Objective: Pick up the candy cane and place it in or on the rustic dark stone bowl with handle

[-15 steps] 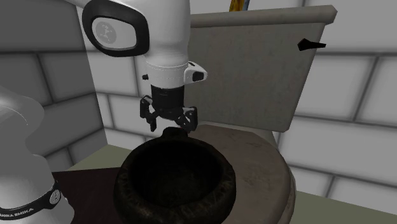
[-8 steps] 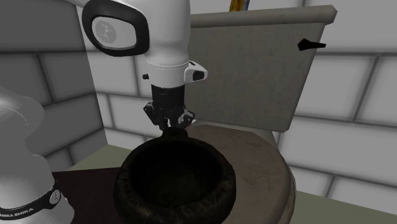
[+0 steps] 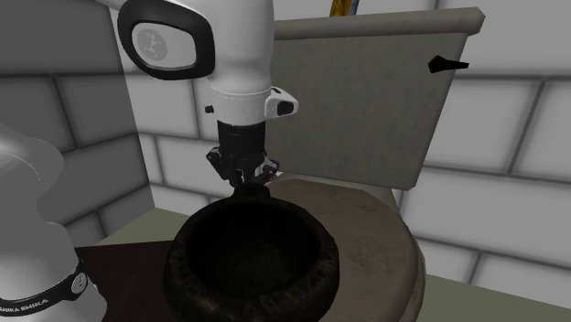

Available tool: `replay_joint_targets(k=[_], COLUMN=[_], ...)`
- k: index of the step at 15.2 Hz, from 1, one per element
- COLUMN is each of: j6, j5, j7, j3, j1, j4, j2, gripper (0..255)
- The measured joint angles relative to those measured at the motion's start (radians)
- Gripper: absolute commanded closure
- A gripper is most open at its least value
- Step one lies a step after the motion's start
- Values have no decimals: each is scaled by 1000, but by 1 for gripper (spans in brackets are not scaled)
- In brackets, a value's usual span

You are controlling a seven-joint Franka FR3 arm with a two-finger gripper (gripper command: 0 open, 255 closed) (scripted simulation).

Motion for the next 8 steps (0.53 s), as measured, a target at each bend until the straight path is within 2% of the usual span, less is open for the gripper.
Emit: replay_joint_targets(k=[8], j6=[-103], j5=[-8], j7=[31], j3=[12], j1=[-1], j4=[74], j2=[-32], gripper=[255])
